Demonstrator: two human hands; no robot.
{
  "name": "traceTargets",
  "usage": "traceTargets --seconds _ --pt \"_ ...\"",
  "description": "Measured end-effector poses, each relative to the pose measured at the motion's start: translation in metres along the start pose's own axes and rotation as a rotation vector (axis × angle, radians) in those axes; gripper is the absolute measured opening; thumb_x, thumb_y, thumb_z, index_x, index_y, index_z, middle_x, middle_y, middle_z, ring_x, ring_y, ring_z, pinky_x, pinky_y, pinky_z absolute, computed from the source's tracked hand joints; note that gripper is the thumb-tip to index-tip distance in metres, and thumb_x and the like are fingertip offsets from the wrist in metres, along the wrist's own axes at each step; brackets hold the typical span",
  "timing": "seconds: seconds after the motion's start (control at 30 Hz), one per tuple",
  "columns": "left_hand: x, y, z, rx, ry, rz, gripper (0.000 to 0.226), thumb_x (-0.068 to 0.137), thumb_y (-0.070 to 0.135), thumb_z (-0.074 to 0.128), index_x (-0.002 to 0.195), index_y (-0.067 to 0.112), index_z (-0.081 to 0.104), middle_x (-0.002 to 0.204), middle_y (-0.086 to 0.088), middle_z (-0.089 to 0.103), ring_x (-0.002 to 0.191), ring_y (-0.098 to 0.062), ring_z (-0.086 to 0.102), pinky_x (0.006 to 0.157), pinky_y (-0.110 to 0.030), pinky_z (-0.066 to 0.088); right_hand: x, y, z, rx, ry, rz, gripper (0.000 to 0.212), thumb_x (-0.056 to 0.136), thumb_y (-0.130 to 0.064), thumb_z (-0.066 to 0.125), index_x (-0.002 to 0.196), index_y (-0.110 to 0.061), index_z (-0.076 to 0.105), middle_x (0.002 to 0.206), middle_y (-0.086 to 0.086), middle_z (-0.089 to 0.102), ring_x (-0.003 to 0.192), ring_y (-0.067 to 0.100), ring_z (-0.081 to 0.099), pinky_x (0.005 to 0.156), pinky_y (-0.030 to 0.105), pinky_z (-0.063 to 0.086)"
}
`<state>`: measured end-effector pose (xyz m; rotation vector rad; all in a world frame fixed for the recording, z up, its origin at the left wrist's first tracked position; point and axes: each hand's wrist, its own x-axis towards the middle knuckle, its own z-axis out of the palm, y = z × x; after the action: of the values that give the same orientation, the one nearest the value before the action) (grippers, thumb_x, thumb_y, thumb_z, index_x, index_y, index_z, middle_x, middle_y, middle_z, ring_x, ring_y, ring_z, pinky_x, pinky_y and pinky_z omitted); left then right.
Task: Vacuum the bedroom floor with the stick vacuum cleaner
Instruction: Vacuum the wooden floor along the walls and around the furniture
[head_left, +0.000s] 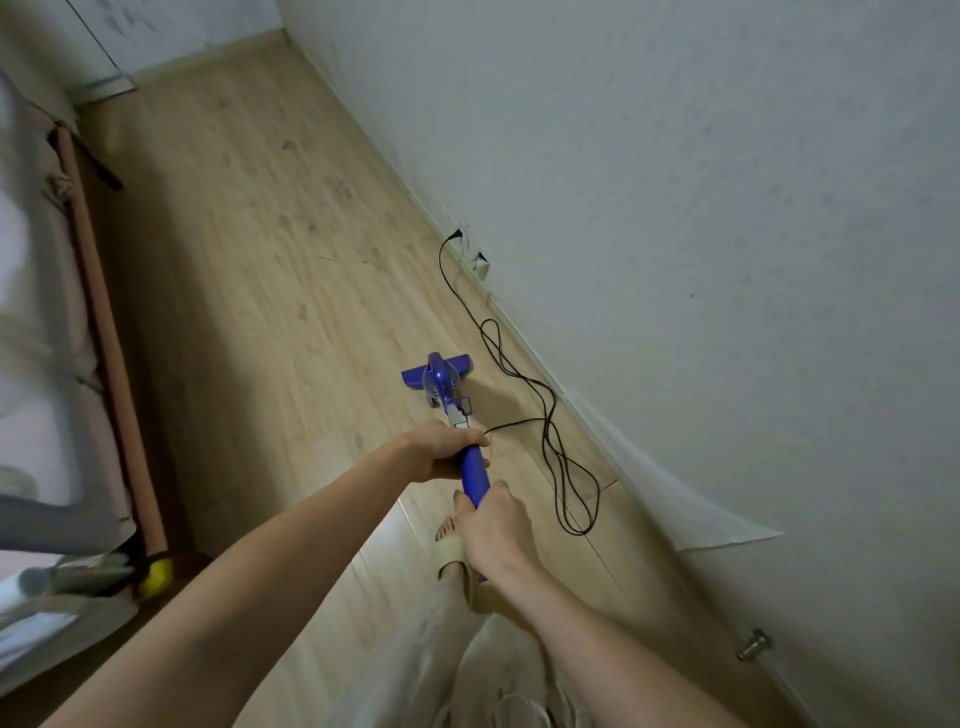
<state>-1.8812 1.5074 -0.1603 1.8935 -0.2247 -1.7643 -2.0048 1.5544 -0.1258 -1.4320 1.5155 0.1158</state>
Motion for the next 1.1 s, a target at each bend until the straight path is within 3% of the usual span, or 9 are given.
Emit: traceTargets --seconds 0.17,0.27,0.33,0.4,0.43,0.57,0.7,0.9,1.1 --pt "0.036 0.039 -0.035 -0.027 0.032 0.021 0.031 0.089 0.012 0.065 0.112 -0.004 0.053 0.087 -0.015 0.065 0.068 -0.018 0.065 0.048 -0.023 0.055 0.051 -0.046 0.005 0.027 -0.043 0.024 0.03 0.099 -0.038 0.048 0.116 -0.013 0.046 0.093 0.001 0.058 0.059 0.011 0.056 0.038 0.018 0.035" --pt "0.059 0.063 -0.053 -0.12 0.045 0.043 0.028 0.09 0.011 0.064 0.11 -0.004 0.053 0.087 -0.016 0.063 0.067 -0.019 0.064 0.053 -0.025 0.056 0.087 -0.072 0.001 -0.039 -0.063 -0.013 0.028 0.098 -0.037 0.049 0.11 -0.013 0.045 0.086 0.0 0.055 0.058 0.013 0.055 0.039 0.02 0.04" --pt "0.073 0.077 -0.061 -0.177 0.054 0.061 0.025 0.091 0.011 0.063 0.107 -0.003 0.052 0.085 -0.015 0.062 0.069 -0.019 0.063 0.06 -0.026 0.055 0.11 -0.086 -0.002 -0.079 -0.058 -0.023 0.027 0.097 -0.039 0.05 0.105 -0.014 0.044 0.09 0.003 0.057 0.066 0.021 0.061 0.054 0.033 0.055" --pt "0.086 0.09 -0.066 -0.205 0.055 0.08 0.021 0.091 0.013 0.063 0.102 -0.002 0.053 0.085 -0.014 0.062 0.071 -0.018 0.062 0.063 -0.026 0.054 0.126 -0.097 -0.006 -0.109 -0.065 -0.019 0.028 0.096 -0.041 0.05 0.107 -0.015 0.044 0.092 0.005 0.06 0.072 0.025 0.063 0.07 0.042 0.059" --pt "0.091 0.095 -0.068 -0.207 0.048 0.086 0.019 0.091 0.013 0.063 0.099 -0.001 0.054 0.085 -0.014 0.062 0.071 -0.018 0.062 0.064 -0.026 0.054 0.133 -0.101 -0.009 -0.118 -0.065 -0.018 0.029 0.096 -0.041 0.05 0.108 -0.016 0.044 0.091 0.005 0.06 0.07 0.023 0.062 0.071 0.042 0.059" --pt "0.1 0.11 -0.068 -0.188 -0.002 0.087 0.017 0.092 0.015 0.063 0.093 0.0 0.054 0.086 -0.015 0.064 0.073 -0.018 0.064 0.064 -0.026 0.055 0.142 -0.105 -0.024 -0.152 -0.065 -0.028 0.027 0.098 -0.039 0.048 0.11 -0.016 0.042 0.086 0.003 0.056 0.055 0.018 0.054 0.044 0.027 0.046" --pt "0.097 0.108 -0.053 -0.209 0.015 0.112 0.023 0.093 0.016 0.061 0.103 -0.002 0.052 0.087 -0.015 0.063 0.075 -0.018 0.065 0.067 -0.028 0.056 0.137 -0.097 -0.034 -0.202 -0.053 -0.043 0.026 0.097 -0.039 0.047 0.108 -0.016 0.043 0.084 0.004 0.056 0.054 0.018 0.052 0.046 0.027 0.046" --pt "0.064 0.093 0.001 -0.332 0.032 0.156 0.014 0.092 0.012 0.058 0.082 0.007 0.048 0.075 -0.011 0.058 0.063 -0.016 0.062 0.06 -0.027 0.054 0.102 -0.073 -0.079 -0.242 -0.074 -0.043 0.024 0.097 -0.036 0.047 0.111 -0.016 0.043 0.07 0.005 0.058 0.046 0.02 0.054 0.045 0.028 0.049" --pt "0.017 0.066 0.077 -0.324 -0.059 0.091 0.014 0.091 0.008 0.057 0.083 0.006 0.046 0.076 -0.011 0.053 0.068 -0.02 0.055 0.076 -0.035 0.053 0.043 -0.017 -0.125 -0.201 -0.058 0.041 0.029 0.096 -0.035 0.048 0.109 -0.009 0.044 0.057 0.009 0.057 0.037 0.021 0.05 0.044 0.028 0.049"
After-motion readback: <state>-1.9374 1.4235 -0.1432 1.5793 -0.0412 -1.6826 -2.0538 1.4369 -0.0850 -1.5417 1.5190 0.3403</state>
